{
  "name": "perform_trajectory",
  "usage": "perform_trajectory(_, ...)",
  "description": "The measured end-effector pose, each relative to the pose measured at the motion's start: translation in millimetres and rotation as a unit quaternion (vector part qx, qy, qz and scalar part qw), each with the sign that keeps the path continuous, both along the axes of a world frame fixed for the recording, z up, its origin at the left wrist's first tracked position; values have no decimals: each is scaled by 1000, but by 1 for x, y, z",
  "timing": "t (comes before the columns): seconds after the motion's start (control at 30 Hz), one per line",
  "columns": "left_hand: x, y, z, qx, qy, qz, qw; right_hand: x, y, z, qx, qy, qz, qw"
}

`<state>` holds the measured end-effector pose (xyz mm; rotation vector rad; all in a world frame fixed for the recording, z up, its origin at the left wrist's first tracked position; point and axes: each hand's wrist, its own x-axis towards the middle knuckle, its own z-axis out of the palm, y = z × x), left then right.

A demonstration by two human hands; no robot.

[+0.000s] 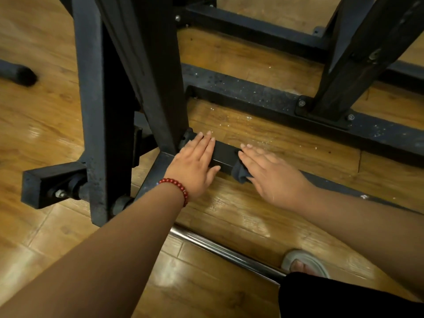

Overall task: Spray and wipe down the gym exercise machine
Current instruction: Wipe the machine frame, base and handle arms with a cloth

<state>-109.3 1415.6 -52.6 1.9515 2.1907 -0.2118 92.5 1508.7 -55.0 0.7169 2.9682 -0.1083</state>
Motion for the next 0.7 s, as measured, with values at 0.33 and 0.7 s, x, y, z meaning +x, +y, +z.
perform_trajectory(0.33,10,-2,4,-26,-7,23,999,2,1,2,-80,-4,-34,996)
perform_trajectory(0.7,35,-4,4,-11,-26,41,999,3,2,-5,-80,-2,-73,994)
